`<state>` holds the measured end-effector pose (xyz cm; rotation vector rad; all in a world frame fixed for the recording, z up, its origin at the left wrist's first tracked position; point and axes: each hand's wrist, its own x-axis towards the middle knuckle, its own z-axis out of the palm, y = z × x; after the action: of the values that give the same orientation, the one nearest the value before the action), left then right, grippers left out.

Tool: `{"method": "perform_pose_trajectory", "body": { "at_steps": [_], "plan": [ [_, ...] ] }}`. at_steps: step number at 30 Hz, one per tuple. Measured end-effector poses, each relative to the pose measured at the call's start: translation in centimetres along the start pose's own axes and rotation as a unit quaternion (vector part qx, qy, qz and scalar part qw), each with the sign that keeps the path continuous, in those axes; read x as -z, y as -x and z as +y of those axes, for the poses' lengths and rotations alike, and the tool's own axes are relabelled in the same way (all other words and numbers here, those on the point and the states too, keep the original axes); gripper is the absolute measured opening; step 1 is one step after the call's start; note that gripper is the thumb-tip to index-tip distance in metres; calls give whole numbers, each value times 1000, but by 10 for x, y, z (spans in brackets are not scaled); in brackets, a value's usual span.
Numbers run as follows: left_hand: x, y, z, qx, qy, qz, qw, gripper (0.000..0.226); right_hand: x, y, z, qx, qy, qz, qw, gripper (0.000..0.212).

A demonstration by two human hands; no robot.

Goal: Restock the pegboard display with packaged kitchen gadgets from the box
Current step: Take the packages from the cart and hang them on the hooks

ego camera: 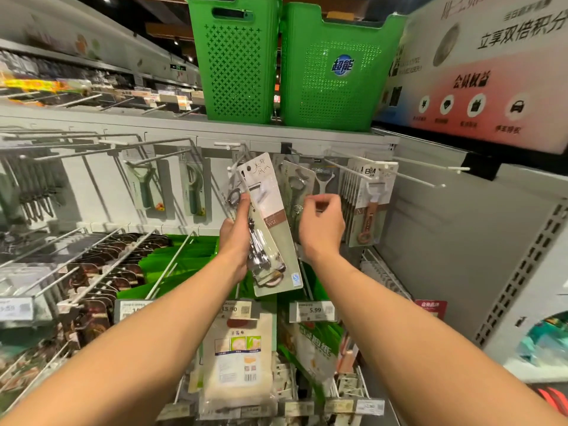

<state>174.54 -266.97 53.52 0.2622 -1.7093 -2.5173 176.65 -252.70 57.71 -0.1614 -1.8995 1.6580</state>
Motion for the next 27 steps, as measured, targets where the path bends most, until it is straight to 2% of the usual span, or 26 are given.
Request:
{"method": "perform_pose_trajectory", "body": {
  "at_steps": [2, 8, 10, 13, 19, 22, 25, 27],
  "plan": [
    [2, 7, -3, 13, 1, 24, 1000, 121, 8, 13, -5, 52, 27, -19, 998, 9],
    [9, 29, -18, 11, -12, 59, 998, 139, 29, 56, -15, 136, 47, -125, 982, 15],
    [2, 63, -9, -3, -24, 62, 998, 151, 32, 66, -15, 143, 74, -139, 977, 16],
    [1, 83, -7, -13, -28, 59, 998, 144, 38, 73, -15, 136, 117, -154, 972, 19],
    [2, 108, 1, -5, -37, 44, 998, 148, 49, 77, -24, 139, 155, -215, 954, 29],
    [2, 112, 0, 6, -27, 34, 999, 130, 49, 80, -27, 148, 162, -223, 950, 21],
    [6, 98, -7, 31, -12, 25, 999, 124, 52, 80, -31, 137, 177, -213, 951, 16],
    [2, 109, -2, 10, -6, 6, 1000, 98, 56, 81, -32, 129, 180, -214, 951, 14]
  ]
}}
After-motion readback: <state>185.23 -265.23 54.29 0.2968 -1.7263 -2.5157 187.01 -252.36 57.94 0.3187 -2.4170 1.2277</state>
